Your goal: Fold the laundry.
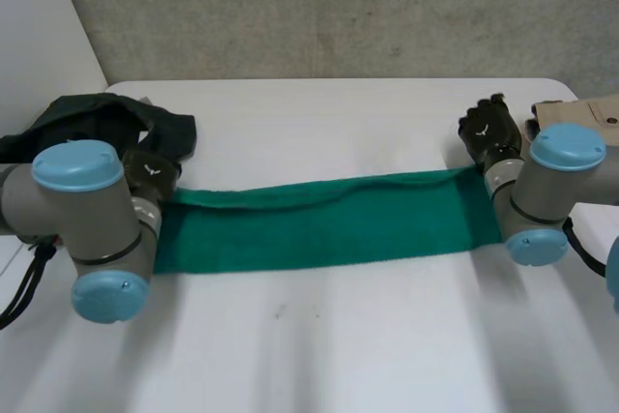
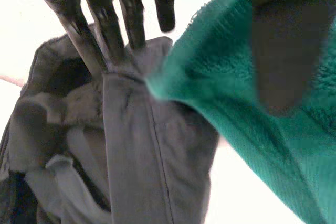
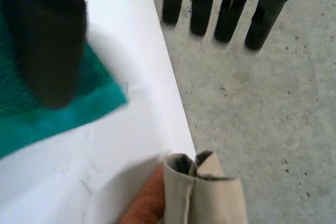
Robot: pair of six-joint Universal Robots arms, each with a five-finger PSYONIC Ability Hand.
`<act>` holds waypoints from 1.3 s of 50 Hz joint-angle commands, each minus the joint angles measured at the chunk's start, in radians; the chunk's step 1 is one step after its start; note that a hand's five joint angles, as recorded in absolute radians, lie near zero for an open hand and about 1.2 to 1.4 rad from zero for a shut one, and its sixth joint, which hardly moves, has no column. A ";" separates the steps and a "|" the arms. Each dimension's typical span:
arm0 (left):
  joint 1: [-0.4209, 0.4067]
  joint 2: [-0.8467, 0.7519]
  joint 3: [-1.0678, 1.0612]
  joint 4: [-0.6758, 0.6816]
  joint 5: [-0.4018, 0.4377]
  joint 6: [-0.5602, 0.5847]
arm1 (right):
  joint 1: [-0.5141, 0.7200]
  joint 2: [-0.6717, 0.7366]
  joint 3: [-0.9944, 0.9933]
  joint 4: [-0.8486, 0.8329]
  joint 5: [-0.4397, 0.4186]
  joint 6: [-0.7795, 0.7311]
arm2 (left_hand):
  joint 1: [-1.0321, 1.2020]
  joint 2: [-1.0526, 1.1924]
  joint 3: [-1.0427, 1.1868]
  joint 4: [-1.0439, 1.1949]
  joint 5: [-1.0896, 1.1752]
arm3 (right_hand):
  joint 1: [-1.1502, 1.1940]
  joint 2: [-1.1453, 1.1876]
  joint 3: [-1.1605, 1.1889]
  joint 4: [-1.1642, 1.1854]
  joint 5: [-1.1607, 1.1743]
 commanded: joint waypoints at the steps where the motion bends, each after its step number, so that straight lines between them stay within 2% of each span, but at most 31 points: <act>1: -0.041 0.019 0.036 -0.001 0.009 -0.007 | 0.009 -0.061 0.032 0.014 0.009 0.064 | -0.102 -0.204 -0.211 -0.218 -0.196 | -0.191 -0.177 -0.202 -0.207 -0.193; 8: -0.026 0.168 -0.032 -0.001 0.018 -0.012 | -0.009 -0.296 0.205 0.075 -0.019 0.248 | -0.102 -0.204 -0.211 -0.218 -0.196 | -0.191 -0.177 -0.202 -0.207 -0.193; 11: -0.014 0.205 -0.069 -0.001 0.030 -0.020 | -0.025 -0.351 0.259 0.131 -0.048 0.290 | -0.102 -0.204 -0.211 -0.218 -0.196 | -0.191 -0.177 -0.202 -0.207 -0.193; 15: 0.026 0.248 -0.128 -0.004 0.102 -0.043 | -0.058 -0.400 0.336 0.233 -0.105 0.324 | -0.102 -0.204 -0.211 -0.218 -0.196 | -0.191 -0.177 -0.202 -0.207 -0.193; 19: 0.081 0.253 -0.171 -0.009 0.232 -0.061 | -0.075 -0.407 0.394 0.342 -0.151 0.335 | -0.092 -0.195 -0.201 -0.208 -0.186 | -0.191 -0.177 -0.202 -0.207 -0.193; 23: 0.112 0.222 -0.164 -0.015 0.332 -0.063 | -0.086 -0.408 0.431 0.372 -0.174 0.335 | -0.086 -0.189 -0.195 -0.202 -0.180 | -0.191 -0.177 -0.202 -0.207 -0.193; 27: 0.144 0.143 -0.144 -0.015 0.371 -0.058 | -0.089 -0.407 0.445 0.370 -0.175 0.333 | -0.074 -0.177 -0.184 -0.190 -0.169 | -0.191 -0.177 -0.202 -0.207 -0.193; 37: 0.166 -0.040 0.029 -0.003 0.371 -0.070 | -0.080 -0.394 0.465 0.312 -0.165 0.336 | 0.025 -0.077 -0.084 -0.091 -0.069 | -0.191 -0.177 -0.202 -0.207 -0.193; 40: 0.169 -0.092 0.115 0.007 0.356 -0.095 | -0.081 -0.396 0.479 0.292 -0.162 0.336 | 0.145 0.043 0.036 0.029 0.051 | -0.191 -0.177 -0.202 -0.207 -0.193; 41: 0.173 -0.098 0.141 0.011 0.342 -0.113 | -0.084 -0.399 0.485 0.277 -0.160 0.336 | 0.198 0.096 0.089 0.082 0.104 | -0.191 -0.177 -0.202 -0.207 -0.193; 42: 0.181 -0.109 0.190 0.011 0.290 -0.162 | -0.086 -0.399 0.488 0.269 -0.160 0.336 | 0.283 0.180 0.174 0.167 0.189 | -0.191 -0.177 -0.202 -0.207 -0.193; 46: 0.198 -0.102 0.223 0.005 0.144 -0.265 | -0.086 -0.404 0.500 0.255 -0.158 0.336 | 0.278 0.176 0.169 0.162 0.184 | -0.191 -0.177 -0.202 -0.207 -0.193; 47: 0.193 -0.100 0.220 0.004 0.133 -0.268 | -0.087 -0.405 0.500 0.255 -0.158 0.336 | 0.269 0.167 0.160 0.153 0.175 | -0.191 -0.177 -0.202 -0.207 -0.193; 59: 0.127 0.062 0.027 -0.038 0.148 -0.235 | -0.089 -0.405 0.491 0.260 -0.158 0.332 | 0.169 0.067 0.060 0.053 0.075 | -0.191 -0.177 -0.202 -0.207 -0.193; 65: 0.075 0.104 -0.007 -0.033 0.268 -0.239 | -0.088 -0.404 0.491 0.260 -0.157 0.332 | 0.160 0.058 0.051 0.044 0.066 | -0.191 -0.177 -0.202 -0.207 -0.193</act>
